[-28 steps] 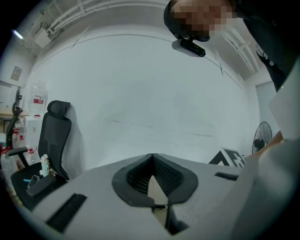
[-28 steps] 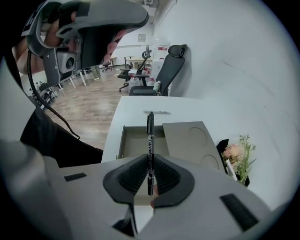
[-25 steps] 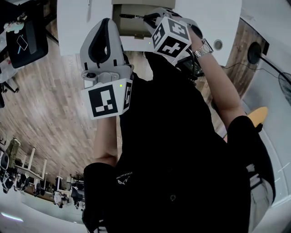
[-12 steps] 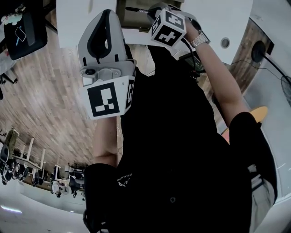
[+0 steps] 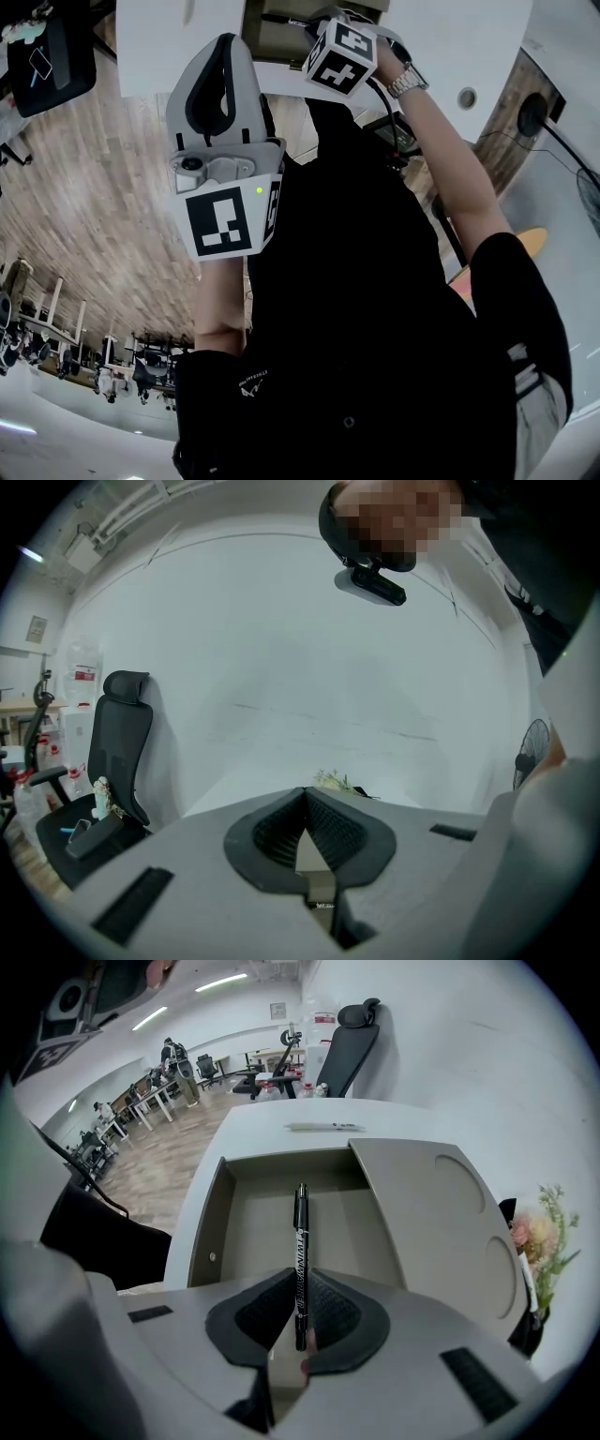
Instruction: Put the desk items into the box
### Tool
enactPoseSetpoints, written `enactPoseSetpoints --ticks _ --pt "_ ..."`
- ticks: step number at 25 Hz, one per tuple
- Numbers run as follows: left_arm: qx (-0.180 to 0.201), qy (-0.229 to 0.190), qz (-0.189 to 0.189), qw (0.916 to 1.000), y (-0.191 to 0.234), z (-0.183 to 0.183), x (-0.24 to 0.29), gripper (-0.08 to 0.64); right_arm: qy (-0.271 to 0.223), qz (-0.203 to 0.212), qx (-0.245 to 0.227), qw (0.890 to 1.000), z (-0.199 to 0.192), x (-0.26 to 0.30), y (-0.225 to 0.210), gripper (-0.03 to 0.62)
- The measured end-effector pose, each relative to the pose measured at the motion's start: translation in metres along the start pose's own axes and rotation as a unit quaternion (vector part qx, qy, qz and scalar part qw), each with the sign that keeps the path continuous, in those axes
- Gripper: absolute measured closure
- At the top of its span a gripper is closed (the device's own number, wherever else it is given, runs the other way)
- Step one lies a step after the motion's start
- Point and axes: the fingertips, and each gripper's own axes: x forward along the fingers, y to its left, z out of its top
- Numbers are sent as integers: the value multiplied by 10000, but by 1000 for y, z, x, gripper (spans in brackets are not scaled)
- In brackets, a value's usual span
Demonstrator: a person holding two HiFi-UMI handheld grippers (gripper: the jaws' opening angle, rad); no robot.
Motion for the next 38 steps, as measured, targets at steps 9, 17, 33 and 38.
enactPoseSetpoints --ticks 9,17,33,38 --pt "-66 112 71 9999 4 -12 -5 552 -53 22 45 10000 -1 6 0 551" --pt "-90 133 -32 9999 -1 -11 -6 552 -45 30 55 10000 1 4 0 548" --pt "-42 45 -123 9999 8 -13 -28 552 -72 65 397 9992 7 -5 5 439" --pt "56 -16 -272 9996 5 -8 -34 552 -360 -238 597 9973 12 -24 -1 549"
